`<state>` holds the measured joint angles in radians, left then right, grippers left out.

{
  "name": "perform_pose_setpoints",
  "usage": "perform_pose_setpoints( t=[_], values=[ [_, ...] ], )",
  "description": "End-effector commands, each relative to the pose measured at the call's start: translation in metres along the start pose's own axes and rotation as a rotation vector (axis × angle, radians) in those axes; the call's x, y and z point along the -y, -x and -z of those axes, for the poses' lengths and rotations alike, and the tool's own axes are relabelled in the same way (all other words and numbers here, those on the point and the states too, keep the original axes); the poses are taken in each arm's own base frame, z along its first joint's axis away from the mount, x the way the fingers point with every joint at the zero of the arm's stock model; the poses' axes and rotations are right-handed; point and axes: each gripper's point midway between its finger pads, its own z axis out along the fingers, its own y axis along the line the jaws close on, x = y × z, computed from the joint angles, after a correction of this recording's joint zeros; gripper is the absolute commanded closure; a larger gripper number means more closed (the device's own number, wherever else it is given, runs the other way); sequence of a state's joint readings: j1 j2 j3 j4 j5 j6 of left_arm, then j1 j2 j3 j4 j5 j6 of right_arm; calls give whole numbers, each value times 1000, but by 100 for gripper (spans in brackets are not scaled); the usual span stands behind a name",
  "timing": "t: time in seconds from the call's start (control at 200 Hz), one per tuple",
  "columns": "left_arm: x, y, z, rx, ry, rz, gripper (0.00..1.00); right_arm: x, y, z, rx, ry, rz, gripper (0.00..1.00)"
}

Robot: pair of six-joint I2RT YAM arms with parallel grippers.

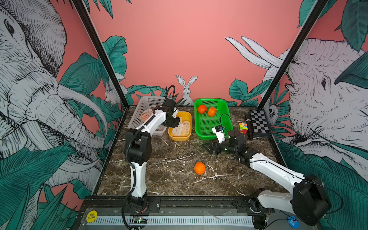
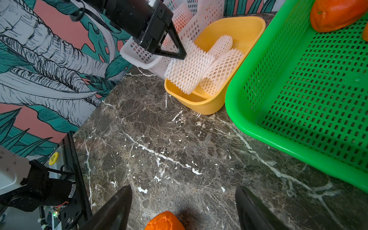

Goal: Remove foam nets from oranges
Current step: Place the foam net into the storage box.

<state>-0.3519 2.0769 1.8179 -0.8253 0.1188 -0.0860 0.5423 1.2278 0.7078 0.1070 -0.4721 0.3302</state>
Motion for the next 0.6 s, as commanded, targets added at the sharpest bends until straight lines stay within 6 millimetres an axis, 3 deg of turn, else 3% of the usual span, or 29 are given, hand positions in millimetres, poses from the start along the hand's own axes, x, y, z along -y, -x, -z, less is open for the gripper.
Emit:
perform_pose_setpoints(
  t=[0.0, 0.17, 0.35, 0.595],
  values=[
    [-5, 5, 1, 4, 70, -54, 95, -9, 22, 2, 57, 27, 20, 19],
    [-6, 3, -3, -14, 116, -100, 74, -9, 23, 2, 54, 28, 22, 19],
    [-4, 11, 12, 20, 170, -152, 54, -11, 25, 3, 59, 29, 29, 19],
    [4, 17, 26, 52, 213, -205, 39, -11, 27, 6, 59, 23, 37, 19]
  ],
)
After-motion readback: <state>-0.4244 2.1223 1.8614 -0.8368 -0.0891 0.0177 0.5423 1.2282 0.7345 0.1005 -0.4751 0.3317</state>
